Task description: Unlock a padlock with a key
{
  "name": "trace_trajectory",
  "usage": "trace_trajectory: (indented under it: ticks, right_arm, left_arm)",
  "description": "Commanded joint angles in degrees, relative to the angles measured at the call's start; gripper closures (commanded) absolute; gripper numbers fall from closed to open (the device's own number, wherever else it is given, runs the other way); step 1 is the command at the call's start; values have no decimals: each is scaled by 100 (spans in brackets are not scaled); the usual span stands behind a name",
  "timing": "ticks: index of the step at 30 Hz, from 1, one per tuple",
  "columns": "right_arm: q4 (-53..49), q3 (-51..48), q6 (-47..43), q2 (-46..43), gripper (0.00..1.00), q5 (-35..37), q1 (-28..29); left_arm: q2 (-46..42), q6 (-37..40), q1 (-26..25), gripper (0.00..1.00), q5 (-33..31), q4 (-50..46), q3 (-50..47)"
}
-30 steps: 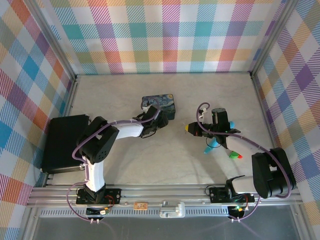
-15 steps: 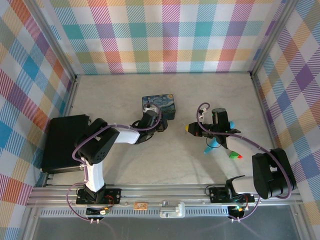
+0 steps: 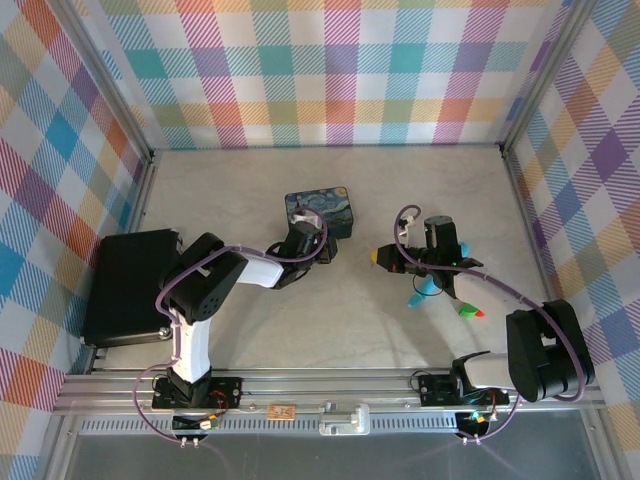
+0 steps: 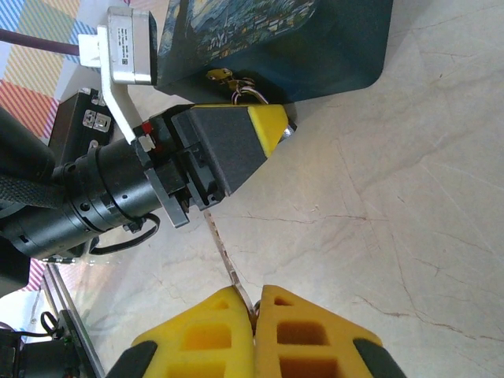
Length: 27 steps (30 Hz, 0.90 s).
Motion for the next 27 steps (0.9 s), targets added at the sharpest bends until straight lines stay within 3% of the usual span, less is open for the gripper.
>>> trace_trajectory:
  ticks: [1,7,11,21,27]
  right_arm:
    - [29,199,68,-46,100,-31,-23]
    - [-44,146,41,-143,100,78,-30]
    - [9,97,156,-83,100,161,-26]
    - [311,-83,510,-19,100,188,-27]
    - [890,-270,761,277,100,-170,-5]
  left_arm:
    - [411,-131,19,67,106,11,179]
    - [361,-409,21,88,188,36,138]
    - [262,-1126,51,99,530,166,87]
    - [-86,-3382,151,100,1497,889,-40]
    - [27,-4558,248,100,1765,2639,-487]
